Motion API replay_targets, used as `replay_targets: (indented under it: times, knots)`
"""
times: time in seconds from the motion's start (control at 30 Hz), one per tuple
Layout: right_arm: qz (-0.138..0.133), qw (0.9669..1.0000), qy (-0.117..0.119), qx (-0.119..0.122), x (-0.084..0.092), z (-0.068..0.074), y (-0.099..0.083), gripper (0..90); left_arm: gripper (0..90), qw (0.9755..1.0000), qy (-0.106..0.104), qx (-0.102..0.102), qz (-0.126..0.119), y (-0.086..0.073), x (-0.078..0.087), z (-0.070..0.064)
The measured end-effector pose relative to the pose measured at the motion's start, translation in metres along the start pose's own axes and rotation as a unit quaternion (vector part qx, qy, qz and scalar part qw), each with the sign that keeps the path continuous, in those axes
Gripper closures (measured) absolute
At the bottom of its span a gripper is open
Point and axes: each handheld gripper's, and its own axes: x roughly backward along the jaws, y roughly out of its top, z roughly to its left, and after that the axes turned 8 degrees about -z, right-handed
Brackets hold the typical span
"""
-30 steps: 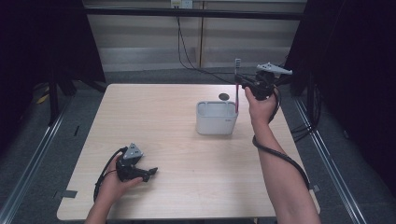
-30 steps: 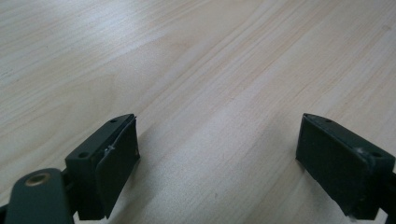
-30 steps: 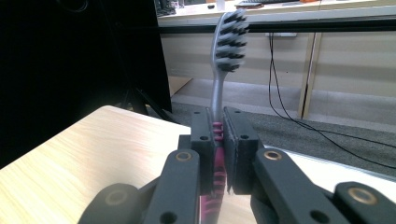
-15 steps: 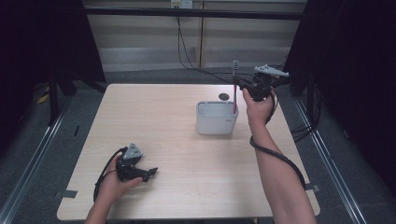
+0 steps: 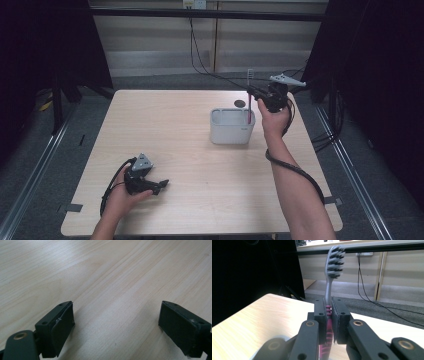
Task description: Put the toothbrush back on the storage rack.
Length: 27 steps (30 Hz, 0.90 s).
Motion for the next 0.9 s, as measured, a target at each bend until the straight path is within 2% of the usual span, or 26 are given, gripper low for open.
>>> replay_targets:
  times: [0.23, 0.9]
  knots:
    - [0.002, 1.0, 0.001, -0.009, 0.001, -0.002, -0.01, 83.6, 12.8, 1.0, 0.001, 0.0, -0.002, 0.0, 0.0, 0.0]
    - [0.01, 0.9999, 0.002, -0.01, 0.006, -0.001, -0.031, 83.6, 12.8, 1.0, 0.0, 0.0, -0.001, 0.0, 0.0, 0.0]
